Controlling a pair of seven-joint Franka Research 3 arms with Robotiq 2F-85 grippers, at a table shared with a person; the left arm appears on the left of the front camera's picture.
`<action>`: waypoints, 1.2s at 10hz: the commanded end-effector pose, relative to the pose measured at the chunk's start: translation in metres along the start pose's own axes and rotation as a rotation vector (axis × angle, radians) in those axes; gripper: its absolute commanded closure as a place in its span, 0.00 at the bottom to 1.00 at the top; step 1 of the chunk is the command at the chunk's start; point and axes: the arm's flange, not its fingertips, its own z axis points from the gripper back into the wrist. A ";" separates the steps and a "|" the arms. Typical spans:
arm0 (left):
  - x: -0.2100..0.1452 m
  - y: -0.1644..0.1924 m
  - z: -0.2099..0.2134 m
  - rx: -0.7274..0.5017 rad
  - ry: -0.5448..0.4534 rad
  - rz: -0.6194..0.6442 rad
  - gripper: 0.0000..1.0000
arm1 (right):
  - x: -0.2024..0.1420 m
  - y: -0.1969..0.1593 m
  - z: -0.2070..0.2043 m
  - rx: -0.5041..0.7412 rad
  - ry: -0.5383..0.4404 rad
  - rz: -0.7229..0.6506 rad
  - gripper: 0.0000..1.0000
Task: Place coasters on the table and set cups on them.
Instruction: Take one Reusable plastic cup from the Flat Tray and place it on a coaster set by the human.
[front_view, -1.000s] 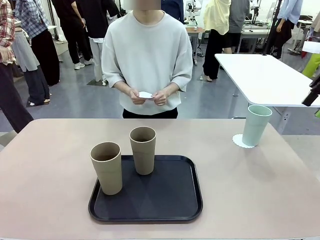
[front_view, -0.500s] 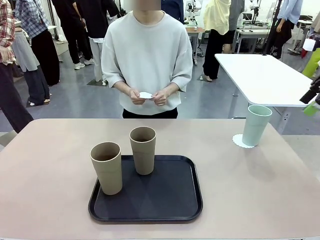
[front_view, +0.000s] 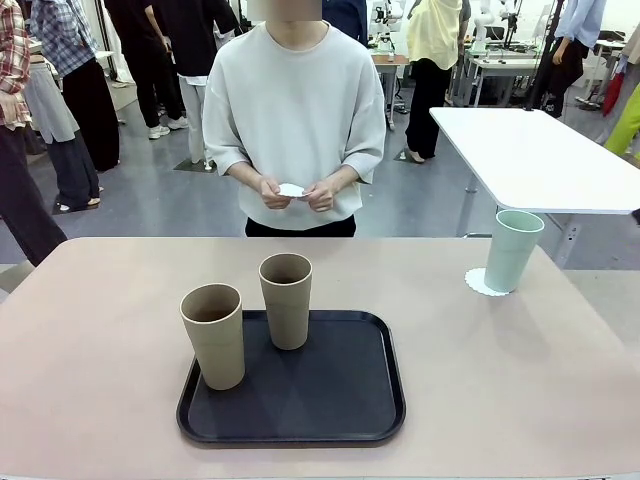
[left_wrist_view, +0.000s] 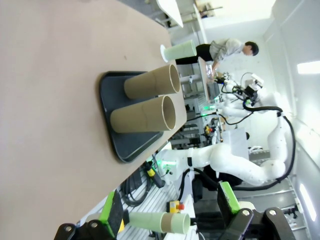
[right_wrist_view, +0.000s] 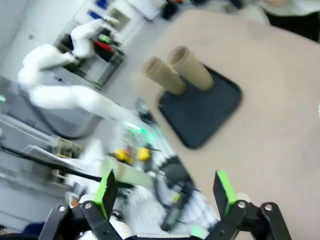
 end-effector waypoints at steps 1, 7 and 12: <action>-0.001 0.000 0.002 -0.011 -0.007 -0.016 0.00 | -0.022 -0.026 0.023 0.150 -0.135 -0.125 0.00; -0.001 0.000 0.002 -0.011 -0.007 -0.016 0.00 | -0.067 -0.099 0.038 0.037 -0.173 -0.461 0.00; -0.001 0.000 0.002 -0.011 -0.007 -0.016 0.00 | -0.078 -0.105 0.038 0.031 -0.169 -0.424 0.00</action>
